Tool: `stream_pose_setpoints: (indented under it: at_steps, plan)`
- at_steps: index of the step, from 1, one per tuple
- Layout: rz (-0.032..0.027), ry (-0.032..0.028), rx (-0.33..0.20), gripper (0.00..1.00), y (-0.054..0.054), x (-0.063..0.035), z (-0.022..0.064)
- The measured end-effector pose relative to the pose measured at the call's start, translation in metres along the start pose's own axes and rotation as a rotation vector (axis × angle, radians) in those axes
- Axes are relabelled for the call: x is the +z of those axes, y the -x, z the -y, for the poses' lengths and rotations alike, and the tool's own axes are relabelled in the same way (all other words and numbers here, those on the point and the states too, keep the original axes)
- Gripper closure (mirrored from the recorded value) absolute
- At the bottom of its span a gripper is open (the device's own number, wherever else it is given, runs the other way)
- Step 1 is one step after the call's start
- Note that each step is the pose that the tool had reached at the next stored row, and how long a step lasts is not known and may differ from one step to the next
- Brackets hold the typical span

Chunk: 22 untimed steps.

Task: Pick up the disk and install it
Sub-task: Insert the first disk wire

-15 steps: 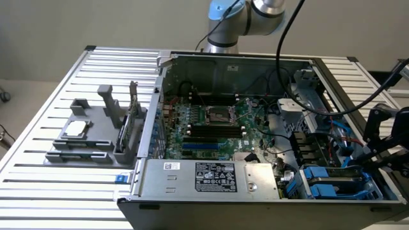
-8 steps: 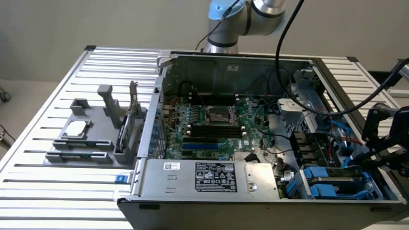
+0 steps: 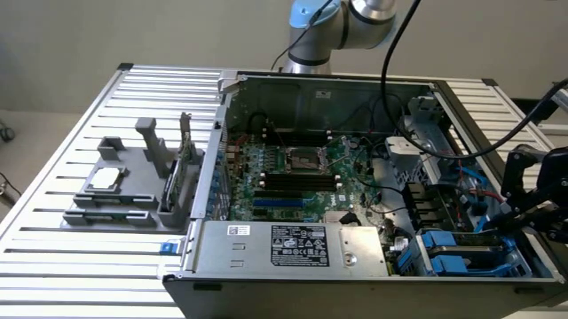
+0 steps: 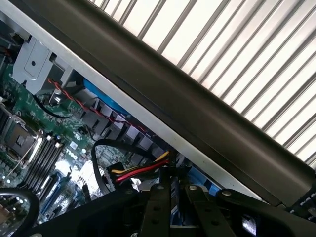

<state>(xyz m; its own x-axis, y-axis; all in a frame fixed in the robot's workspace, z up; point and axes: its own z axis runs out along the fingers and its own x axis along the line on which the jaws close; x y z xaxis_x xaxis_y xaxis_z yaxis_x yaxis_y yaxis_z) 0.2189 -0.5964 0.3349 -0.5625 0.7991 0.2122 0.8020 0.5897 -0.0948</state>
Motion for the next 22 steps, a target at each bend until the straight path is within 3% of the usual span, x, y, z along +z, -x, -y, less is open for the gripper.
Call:
stream_pose_setpoints:
  at_steps: [7,11,16,22]
  plan:
    - [-0.0012,0.0004,0.000,0.84,-0.004,0.0002,0.0026]
    - [-0.0139,0.0023,-0.002,0.84,-0.008,-0.0013,0.0078]
    - [-0.0231,0.0081,0.004,0.84,-0.009,-0.0043,0.0101]
    - [-0.0243,0.0112,0.017,0.84,-0.009,-0.0042,0.0106]
